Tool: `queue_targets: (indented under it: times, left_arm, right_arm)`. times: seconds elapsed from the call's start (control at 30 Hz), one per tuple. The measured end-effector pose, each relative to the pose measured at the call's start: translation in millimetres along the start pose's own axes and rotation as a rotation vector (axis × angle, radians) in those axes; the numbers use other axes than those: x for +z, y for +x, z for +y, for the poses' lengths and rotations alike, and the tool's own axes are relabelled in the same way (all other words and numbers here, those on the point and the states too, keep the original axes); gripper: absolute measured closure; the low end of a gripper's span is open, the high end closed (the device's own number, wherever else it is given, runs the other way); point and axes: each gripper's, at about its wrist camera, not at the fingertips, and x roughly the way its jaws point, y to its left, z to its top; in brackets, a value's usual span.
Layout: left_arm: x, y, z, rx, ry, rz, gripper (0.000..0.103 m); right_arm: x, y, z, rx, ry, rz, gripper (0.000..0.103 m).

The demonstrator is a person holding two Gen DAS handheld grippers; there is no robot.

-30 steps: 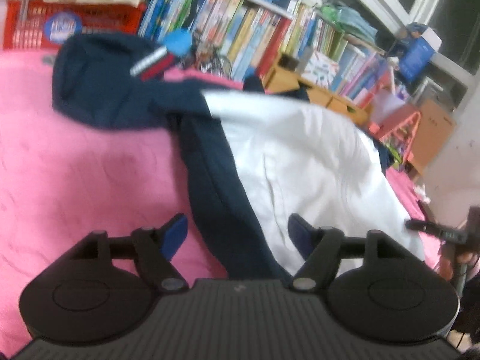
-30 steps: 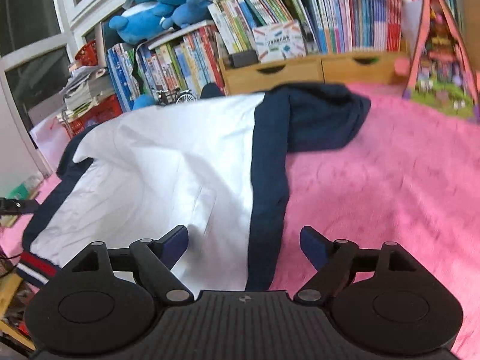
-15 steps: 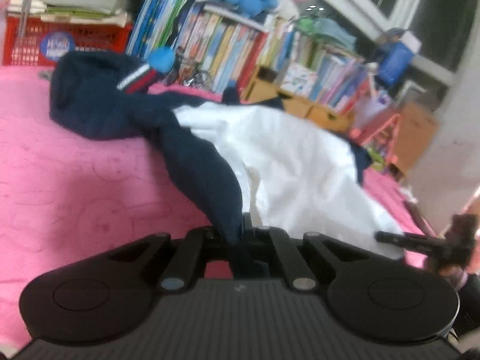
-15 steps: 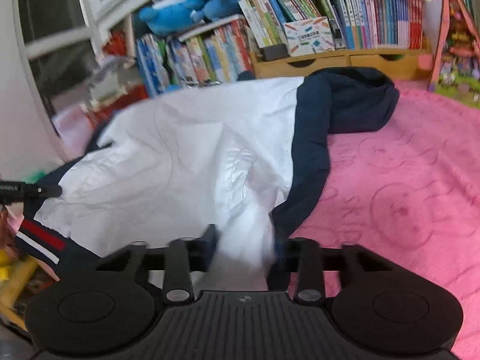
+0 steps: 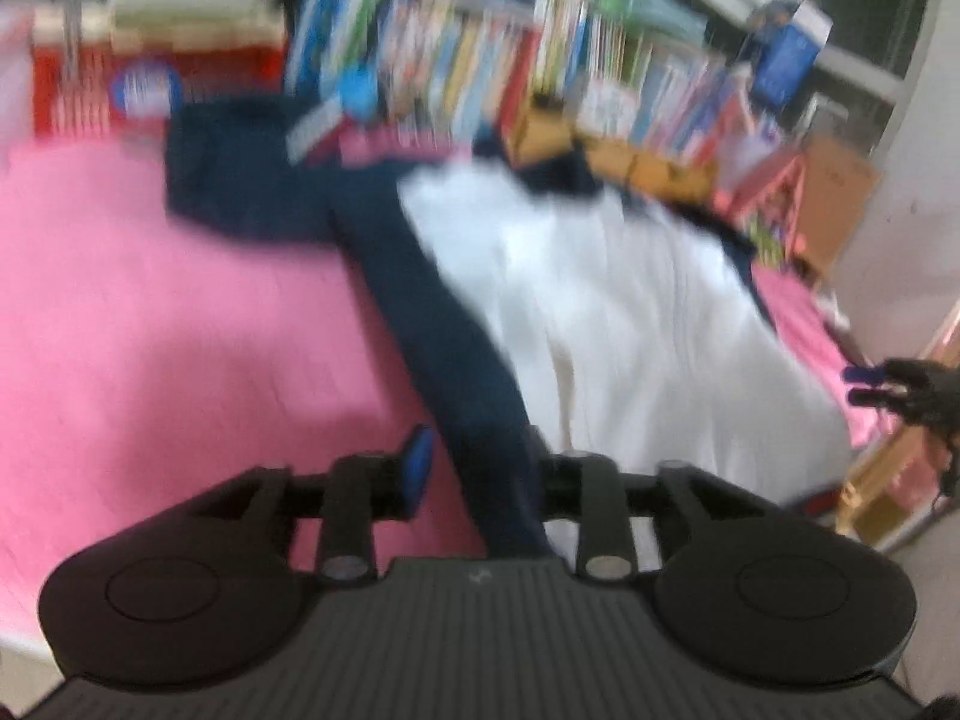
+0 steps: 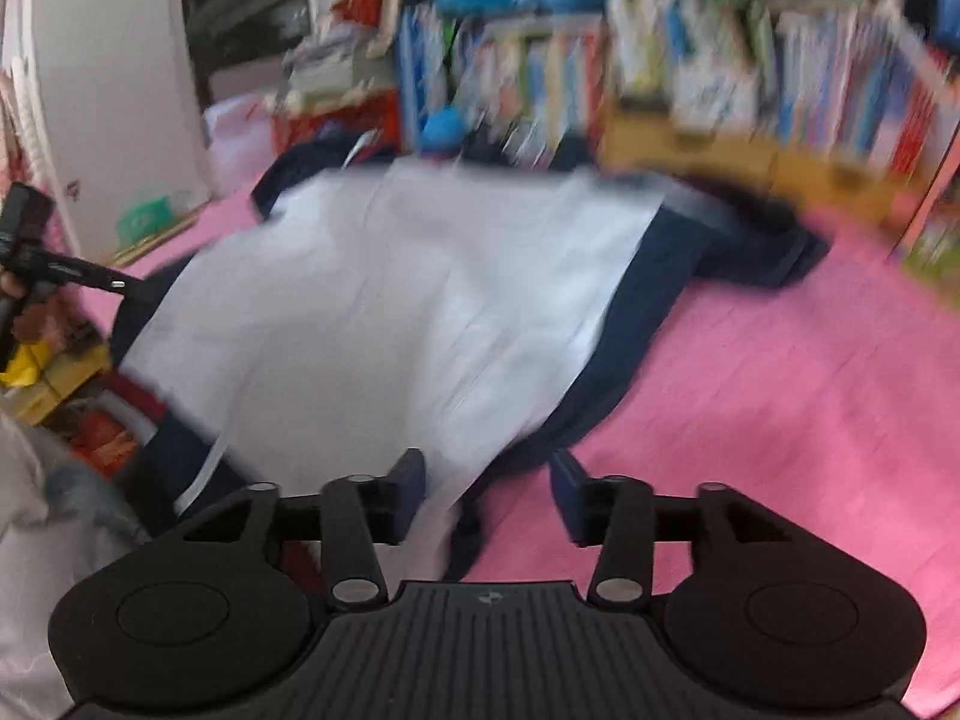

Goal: Fold clothes

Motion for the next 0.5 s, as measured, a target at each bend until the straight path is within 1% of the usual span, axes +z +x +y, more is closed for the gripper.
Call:
queue_targets:
  times: [0.03, 0.07, 0.1, 0.13, 0.17, 0.2, 0.23, 0.33, 0.4, 0.47, 0.5]
  left_arm:
    - [9, -3, 0, 0.006, 0.017, -0.028, 0.061]
    - [18, -2, -4, 0.013, 0.038, -0.06, 0.059]
    - [25, 2, -9, 0.012, 0.056, -0.083, 0.058]
    - [32, 10, -17, 0.0, 0.07, -0.102, 0.058]
    - [38, 22, -26, -0.029, 0.078, -0.114, 0.058]
    - [40, 36, -35, -0.056, 0.085, -0.114, 0.058]
    - [40, 52, -45, -0.065, 0.107, -0.102, 0.058]
    - [36, 98, -73, -0.071, 0.193, -0.059, 0.058]
    - [30, 123, -84, -0.062, 0.241, -0.031, 0.058]
    - [24, 146, -92, -0.049, 0.282, -0.005, 0.058]
    - [21, 152, -91, -0.037, 0.294, 0.001, 0.058]
  right_arm:
    - [10, -1, -5, -0.024, -0.007, -0.037, 0.037]
    - [22, 2, -9, -0.054, -0.014, -0.072, 0.034]
    - [34, 9, -12, -0.082, -0.022, -0.098, 0.031]
    - [46, 20, -16, -0.109, -0.033, -0.12, 0.03]
    - [59, 35, -18, -0.124, -0.037, -0.132, 0.03]
    - [71, 51, -20, -0.137, -0.038, -0.142, 0.03]
    - [84, 70, -22, -0.141, -0.033, -0.146, 0.03]
    - [125, 138, -24, -0.131, -0.01, -0.13, 0.03]
    - [151, 187, -23, -0.121, -0.021, -0.093, 0.03]
    - [171, 235, -21, -0.134, -0.045, -0.039, 0.03]
    - [180, 258, -21, -0.157, -0.054, -0.005, 0.03]
